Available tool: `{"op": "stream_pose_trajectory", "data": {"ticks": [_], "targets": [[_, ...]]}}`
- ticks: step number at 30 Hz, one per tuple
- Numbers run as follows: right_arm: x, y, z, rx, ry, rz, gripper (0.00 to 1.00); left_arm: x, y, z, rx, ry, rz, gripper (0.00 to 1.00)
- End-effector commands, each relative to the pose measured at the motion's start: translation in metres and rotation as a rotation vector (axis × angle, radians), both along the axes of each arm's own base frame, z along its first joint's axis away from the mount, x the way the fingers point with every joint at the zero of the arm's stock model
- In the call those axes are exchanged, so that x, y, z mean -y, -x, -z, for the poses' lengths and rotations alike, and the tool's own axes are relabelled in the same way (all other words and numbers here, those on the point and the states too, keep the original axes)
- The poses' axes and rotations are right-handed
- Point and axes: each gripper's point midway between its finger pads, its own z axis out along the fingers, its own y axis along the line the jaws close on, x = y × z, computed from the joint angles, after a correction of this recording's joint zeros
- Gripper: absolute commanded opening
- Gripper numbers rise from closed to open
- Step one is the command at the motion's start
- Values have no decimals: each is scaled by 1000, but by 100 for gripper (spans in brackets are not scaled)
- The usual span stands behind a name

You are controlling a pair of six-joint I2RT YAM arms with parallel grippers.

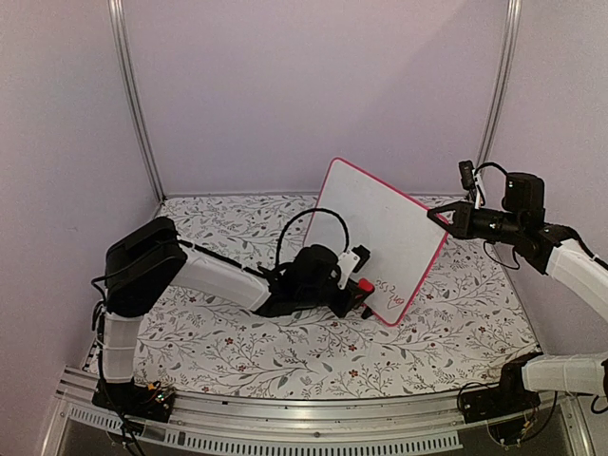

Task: Erase the whiteboard
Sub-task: Erase the center of the whiteboard.

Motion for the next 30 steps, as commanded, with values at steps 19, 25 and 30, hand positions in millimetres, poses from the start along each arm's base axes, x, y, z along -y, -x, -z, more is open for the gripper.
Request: {"op": "stream_pose_trajectory", "data": {"ticks": [19, 25, 30], "targets": [[-12, 20, 23, -115, -4, -87, 0, 15, -26, -73, 114, 91, 17, 0], [-11, 19, 19, -105, 4, -78, 0, 23, -30, -91, 143, 94, 27, 0], [-12, 19, 22, -117, 1, -80, 0, 24, -29, -91, 141, 103, 32, 0]]}}
